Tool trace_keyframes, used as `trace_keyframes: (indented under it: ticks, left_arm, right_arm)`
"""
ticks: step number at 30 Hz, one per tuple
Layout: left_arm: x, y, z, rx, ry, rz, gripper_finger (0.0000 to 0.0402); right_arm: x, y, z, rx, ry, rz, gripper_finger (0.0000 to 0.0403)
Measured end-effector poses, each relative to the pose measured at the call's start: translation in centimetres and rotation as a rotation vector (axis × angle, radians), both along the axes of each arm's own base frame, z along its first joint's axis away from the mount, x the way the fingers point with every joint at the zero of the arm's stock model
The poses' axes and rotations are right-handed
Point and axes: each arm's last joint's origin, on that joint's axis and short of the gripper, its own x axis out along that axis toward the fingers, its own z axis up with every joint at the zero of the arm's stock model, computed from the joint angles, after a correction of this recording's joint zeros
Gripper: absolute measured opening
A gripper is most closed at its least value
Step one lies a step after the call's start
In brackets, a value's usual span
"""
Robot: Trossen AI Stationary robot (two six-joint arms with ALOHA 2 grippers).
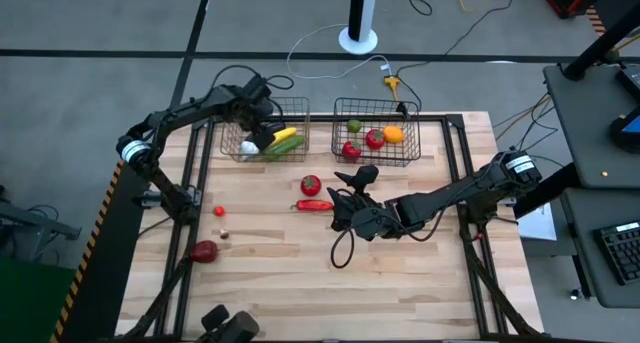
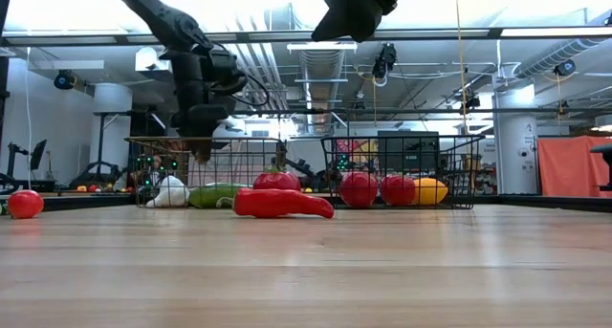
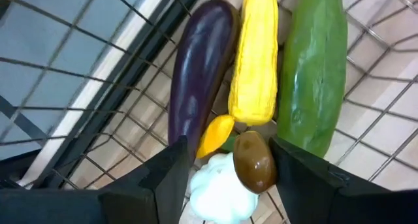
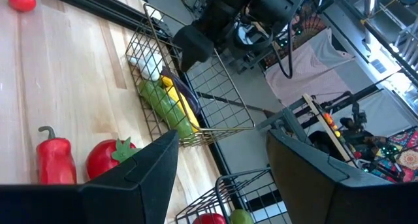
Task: Sort produce into baskets
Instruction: Put the brown potato into the left wire basket
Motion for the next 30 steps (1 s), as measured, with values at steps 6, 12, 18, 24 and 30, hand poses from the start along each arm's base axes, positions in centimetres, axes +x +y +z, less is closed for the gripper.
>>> trace_keyframes:
  ticks: [6, 12, 18, 24, 30]
  left_arm:
    - [0.30, 0.04, 0.43, -0.035, -0.067, -0.007, 0.0192]
    - [0.32, 0.01, 0.40, -0.043, -0.077, 0.010, 0.0196]
    - [0.31, 0.02, 0.40, -0.045, -0.080, 0.022, 0.0229]
    - [0.31, 0.02, 0.38, -0.044, -0.079, 0.017, 0.0260]
    - [0.39, -0.05, 1.01, -0.036, -0.137, -0.001, 0.0264]
  right_arm:
    - [0.00, 0.00, -0.01, 0.000, 0.000, 0.000, 0.0224]
    - [0.01, 0.00, -0.02, 0.000, 0.001, 0.000, 0.0224]
    - [0.00, 0.00, -0.02, -0.005, 0.006, 0.002, 0.0224]
    - [0.00, 0.00, -0.02, -0.005, 0.006, 0.002, 0.0224]
    - [0.00, 0.00, -0.02, -0.005, 0.005, 0.002, 0.0224]
